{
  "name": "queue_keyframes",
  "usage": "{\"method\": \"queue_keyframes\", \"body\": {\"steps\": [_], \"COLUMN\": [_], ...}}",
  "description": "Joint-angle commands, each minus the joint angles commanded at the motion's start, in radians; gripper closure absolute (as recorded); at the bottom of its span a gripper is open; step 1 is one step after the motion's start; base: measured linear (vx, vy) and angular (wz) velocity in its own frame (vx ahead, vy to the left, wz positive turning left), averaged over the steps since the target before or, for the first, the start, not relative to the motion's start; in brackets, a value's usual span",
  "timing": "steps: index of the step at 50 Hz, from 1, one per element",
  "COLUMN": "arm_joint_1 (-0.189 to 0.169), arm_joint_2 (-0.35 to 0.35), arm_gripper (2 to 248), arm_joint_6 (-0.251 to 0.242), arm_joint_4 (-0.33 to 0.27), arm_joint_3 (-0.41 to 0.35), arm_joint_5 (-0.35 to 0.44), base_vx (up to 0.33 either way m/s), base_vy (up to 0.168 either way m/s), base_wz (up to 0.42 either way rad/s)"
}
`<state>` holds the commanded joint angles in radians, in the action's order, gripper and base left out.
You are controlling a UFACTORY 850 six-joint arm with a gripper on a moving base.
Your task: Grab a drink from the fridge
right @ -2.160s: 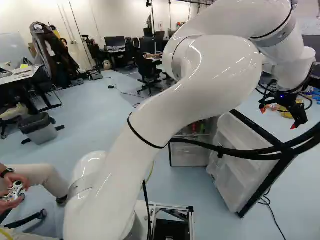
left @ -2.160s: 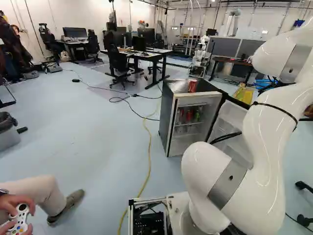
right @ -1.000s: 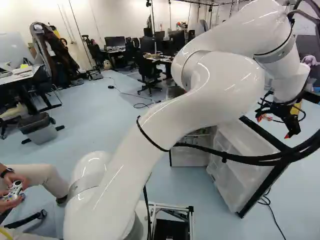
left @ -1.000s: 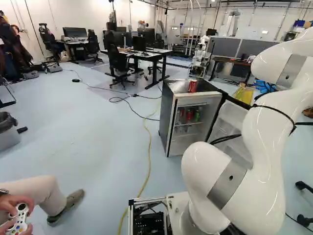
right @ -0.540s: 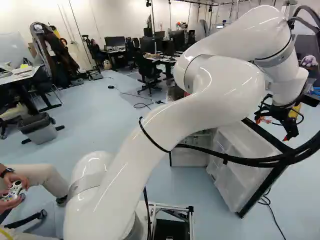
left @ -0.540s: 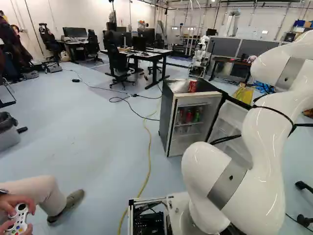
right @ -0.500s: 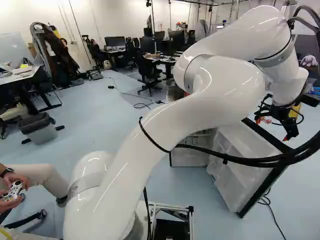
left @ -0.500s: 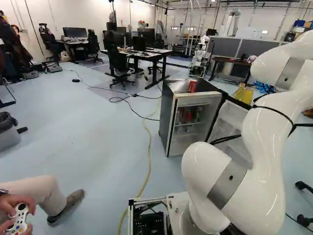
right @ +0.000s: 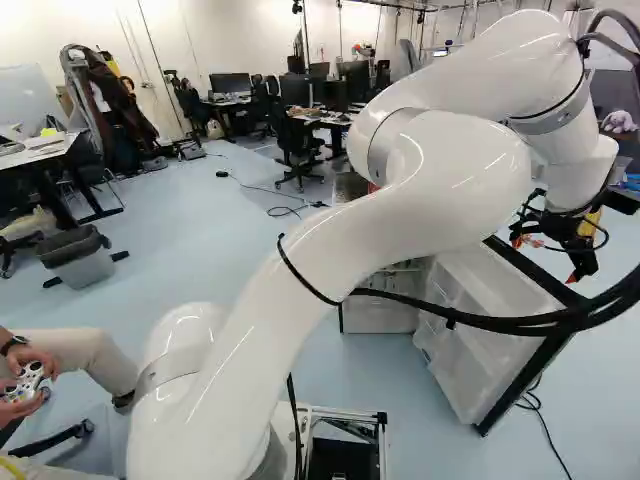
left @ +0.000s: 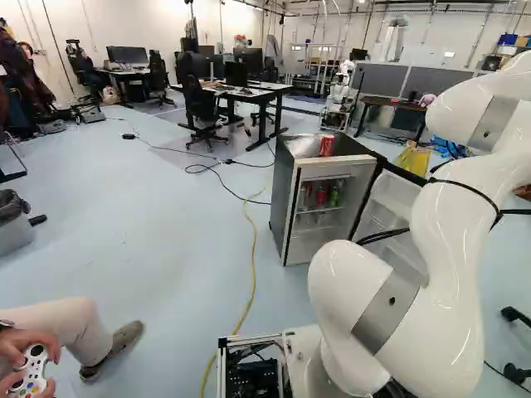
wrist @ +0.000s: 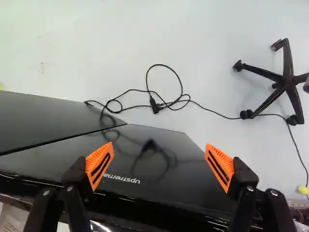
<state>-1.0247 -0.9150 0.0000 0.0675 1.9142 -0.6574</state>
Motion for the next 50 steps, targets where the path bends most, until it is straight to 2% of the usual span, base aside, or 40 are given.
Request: {"method": "queue_keyframes", "body": {"steps": [50], "arm_joint_1": [-0.023], "arm_joint_2": [0.083], "arm_gripper": [3], "arm_joint_6": [0.0], "arm_joint_4": [0.0], "arm_joint_3": [-0.13], "arm_joint_5": [0.0], "base_vx": [0.0], "base_vy": [0.0], "base_wz": [0.0]}}
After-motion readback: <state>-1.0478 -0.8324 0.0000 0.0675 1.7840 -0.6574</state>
